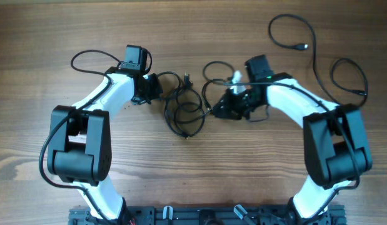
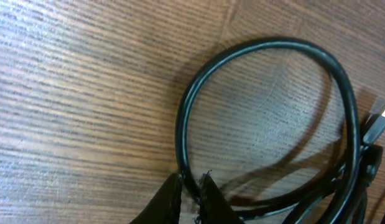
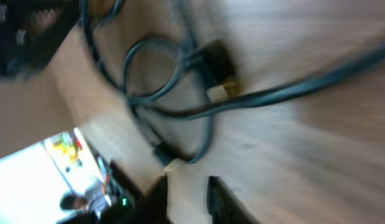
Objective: Untangle cables
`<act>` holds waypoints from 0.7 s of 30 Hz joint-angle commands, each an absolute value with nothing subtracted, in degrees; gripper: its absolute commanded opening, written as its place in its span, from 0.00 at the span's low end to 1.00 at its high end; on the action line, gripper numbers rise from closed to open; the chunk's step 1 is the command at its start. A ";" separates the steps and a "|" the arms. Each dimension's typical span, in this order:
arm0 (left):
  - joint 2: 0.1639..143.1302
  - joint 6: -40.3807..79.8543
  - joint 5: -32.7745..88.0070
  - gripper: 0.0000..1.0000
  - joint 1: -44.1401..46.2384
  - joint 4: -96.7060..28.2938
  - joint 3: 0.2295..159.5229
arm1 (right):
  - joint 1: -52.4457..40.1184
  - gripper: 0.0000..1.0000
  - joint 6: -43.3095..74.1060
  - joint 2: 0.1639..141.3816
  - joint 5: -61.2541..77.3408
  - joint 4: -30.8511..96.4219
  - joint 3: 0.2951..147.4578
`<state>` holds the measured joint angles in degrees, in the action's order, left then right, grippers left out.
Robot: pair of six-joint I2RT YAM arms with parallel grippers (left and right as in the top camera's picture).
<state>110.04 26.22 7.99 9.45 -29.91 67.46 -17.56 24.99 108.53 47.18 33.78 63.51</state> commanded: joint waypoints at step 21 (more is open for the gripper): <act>113.25 25.93 8.14 0.22 9.26 -28.49 67.46 | -41.28 0.36 57.19 101.91 10.98 11.66 67.53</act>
